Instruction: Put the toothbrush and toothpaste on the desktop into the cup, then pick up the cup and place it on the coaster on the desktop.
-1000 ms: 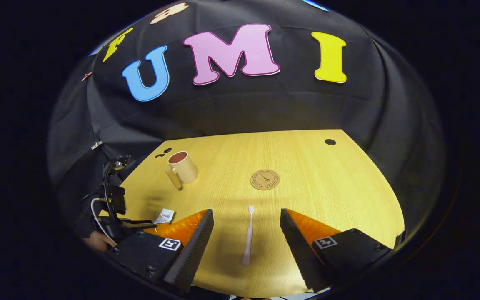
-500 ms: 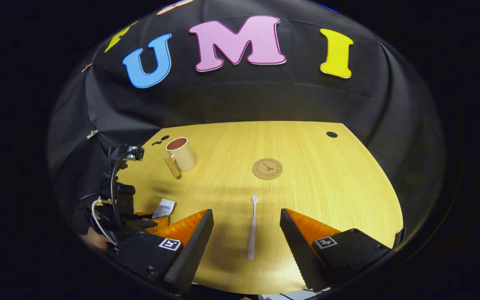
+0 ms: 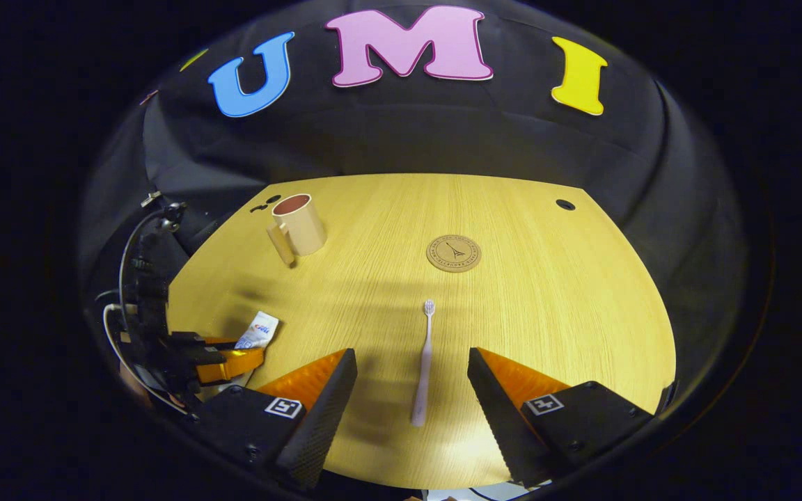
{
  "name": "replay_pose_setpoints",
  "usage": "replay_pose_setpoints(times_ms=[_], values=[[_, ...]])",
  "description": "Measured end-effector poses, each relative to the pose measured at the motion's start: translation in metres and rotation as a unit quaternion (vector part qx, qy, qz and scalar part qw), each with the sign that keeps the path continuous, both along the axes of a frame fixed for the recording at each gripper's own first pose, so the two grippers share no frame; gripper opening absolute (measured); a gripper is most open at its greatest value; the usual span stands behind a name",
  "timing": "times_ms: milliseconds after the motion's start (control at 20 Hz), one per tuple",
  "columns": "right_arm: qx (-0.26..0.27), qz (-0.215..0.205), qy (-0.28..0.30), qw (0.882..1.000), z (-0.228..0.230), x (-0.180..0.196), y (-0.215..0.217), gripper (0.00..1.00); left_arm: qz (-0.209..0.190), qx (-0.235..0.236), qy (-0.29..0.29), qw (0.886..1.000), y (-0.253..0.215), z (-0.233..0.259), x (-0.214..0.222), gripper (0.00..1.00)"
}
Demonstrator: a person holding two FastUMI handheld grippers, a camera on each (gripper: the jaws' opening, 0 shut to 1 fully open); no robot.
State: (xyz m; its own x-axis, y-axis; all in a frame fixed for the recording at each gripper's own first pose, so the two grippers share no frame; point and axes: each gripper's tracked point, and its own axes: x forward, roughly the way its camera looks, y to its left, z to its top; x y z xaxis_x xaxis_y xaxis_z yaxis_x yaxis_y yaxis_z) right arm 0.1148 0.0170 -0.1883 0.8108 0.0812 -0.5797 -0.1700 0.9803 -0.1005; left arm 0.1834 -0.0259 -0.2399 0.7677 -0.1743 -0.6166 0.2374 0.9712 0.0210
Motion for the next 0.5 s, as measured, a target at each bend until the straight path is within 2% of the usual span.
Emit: replay_pose_setpoints(times_ms=[200, 300, 500], values=[[-0.001, -0.015, 0.016, 1.000, -0.013, 0.012, -0.002, 0.99, 0.005, -0.038, -0.010, 0.999, 0.010, 0.016, -0.021, 0.23], [-0.003, -0.025, 0.043, 0.999, -0.029, 0.016, -0.005, 0.99, 0.002, -0.060, -0.018, 0.998, 0.011, 0.029, -0.034, 0.23], [-0.013, -0.039, 0.077, 0.996, -0.054, 0.028, -0.008, 0.99, 0.020, -0.107, -0.018, 0.994, 0.016, 0.045, -0.060, 0.23]])
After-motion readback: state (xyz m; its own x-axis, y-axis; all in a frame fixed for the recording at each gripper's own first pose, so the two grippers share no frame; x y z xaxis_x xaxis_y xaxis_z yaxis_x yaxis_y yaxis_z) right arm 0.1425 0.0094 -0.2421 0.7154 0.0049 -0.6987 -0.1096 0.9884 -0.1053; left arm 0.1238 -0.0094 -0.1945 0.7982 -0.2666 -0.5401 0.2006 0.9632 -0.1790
